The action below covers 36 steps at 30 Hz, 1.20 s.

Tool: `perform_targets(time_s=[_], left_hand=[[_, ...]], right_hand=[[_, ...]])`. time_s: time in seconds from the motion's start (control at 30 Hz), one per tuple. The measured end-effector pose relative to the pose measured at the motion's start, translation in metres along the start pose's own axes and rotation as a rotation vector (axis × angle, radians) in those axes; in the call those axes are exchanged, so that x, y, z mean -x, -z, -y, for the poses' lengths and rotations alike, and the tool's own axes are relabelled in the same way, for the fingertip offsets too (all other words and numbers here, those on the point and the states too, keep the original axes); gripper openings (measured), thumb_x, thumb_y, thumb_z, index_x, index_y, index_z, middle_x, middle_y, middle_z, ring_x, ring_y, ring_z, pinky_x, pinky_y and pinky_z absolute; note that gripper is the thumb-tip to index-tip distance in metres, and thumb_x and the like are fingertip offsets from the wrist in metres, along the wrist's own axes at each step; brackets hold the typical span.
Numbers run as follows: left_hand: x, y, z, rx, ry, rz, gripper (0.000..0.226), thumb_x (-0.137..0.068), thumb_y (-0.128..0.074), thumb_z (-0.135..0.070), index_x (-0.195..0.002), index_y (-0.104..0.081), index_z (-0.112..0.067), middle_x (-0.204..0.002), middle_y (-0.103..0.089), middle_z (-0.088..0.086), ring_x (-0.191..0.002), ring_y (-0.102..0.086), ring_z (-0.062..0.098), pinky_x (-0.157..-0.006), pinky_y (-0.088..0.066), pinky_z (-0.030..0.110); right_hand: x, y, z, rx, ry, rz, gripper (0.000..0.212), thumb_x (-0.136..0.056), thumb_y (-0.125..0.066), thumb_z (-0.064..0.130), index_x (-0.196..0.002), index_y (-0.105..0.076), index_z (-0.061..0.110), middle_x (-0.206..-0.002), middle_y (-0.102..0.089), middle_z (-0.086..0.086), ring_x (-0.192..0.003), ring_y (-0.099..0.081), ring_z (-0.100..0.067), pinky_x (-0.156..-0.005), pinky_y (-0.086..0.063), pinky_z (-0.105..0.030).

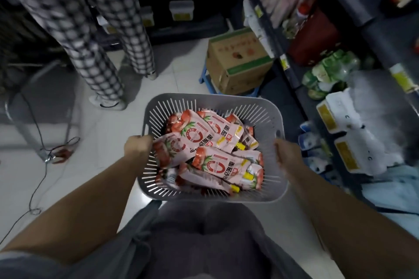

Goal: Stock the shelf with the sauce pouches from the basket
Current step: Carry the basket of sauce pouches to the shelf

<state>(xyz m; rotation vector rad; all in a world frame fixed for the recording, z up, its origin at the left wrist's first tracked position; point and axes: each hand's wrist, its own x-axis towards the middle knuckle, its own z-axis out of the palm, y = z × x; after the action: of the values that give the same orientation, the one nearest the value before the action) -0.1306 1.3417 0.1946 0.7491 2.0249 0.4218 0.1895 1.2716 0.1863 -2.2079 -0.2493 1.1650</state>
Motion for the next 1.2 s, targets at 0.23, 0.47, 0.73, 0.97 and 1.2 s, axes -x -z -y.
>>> perform_targets(time_s=[0.23,0.47,0.73,0.97,1.2], left_hand=[[-0.095,-0.028,-0.101,-0.009,0.027,-0.002,0.043,-0.073,-0.062,-0.030,-0.099,-0.066,0.004,-0.100,-0.068,0.026,-0.094,-0.065,0.043,-0.084,-0.053,0.049],[-0.168,-0.099,-0.182,0.045,0.101,0.015,0.065,-0.064,-0.068,-0.038,-0.108,-0.062,0.009,-0.111,-0.063,0.032,-0.103,-0.062,0.046,-0.087,-0.050,0.058],[-0.179,-0.163,-0.299,0.130,0.167,0.101,0.039,-0.082,-0.061,-0.019,-0.108,-0.063,0.010,-0.092,-0.066,0.028,-0.059,-0.057,0.031,-0.054,-0.043,0.031],[-0.228,-0.208,-0.389,0.138,0.203,0.133,0.047,-0.086,-0.058,-0.019,-0.117,-0.054,0.016,-0.101,-0.061,0.040,-0.058,-0.056,0.042,-0.041,-0.032,0.023],[-0.259,-0.256,-0.443,0.207,0.293,0.079,0.042,-0.087,-0.057,-0.014,-0.119,-0.055,0.013,-0.053,-0.056,0.020,-0.026,-0.037,0.013,-0.027,-0.033,0.012]], right_hand=[[-0.064,-0.030,0.108,-0.127,-0.083,-0.013,0.029,-0.083,-0.054,0.012,-0.055,-0.046,0.011,-0.039,-0.041,0.001,-0.029,-0.035,-0.011,-0.031,-0.022,-0.015],[-0.155,-0.029,0.203,-0.137,-0.101,-0.062,0.024,-0.086,-0.053,0.012,-0.063,-0.050,0.008,-0.049,-0.045,-0.005,-0.029,-0.041,-0.013,-0.026,-0.020,-0.009],[-0.262,-0.029,0.316,-0.035,-0.065,-0.108,0.010,-0.084,-0.056,0.016,-0.077,-0.056,0.009,-0.057,-0.042,-0.006,-0.048,-0.036,-0.018,-0.043,-0.026,-0.025],[-0.330,-0.034,0.396,-0.040,-0.085,-0.048,0.018,-0.091,-0.052,0.011,-0.073,-0.050,0.009,-0.064,-0.045,-0.002,-0.045,-0.048,-0.014,-0.027,-0.035,-0.013],[-0.415,-0.050,0.444,-0.017,-0.122,-0.103,0.020,-0.081,-0.058,0.014,-0.091,-0.061,-0.002,-0.068,-0.054,-0.011,-0.055,-0.048,-0.023,-0.055,-0.036,-0.032]])
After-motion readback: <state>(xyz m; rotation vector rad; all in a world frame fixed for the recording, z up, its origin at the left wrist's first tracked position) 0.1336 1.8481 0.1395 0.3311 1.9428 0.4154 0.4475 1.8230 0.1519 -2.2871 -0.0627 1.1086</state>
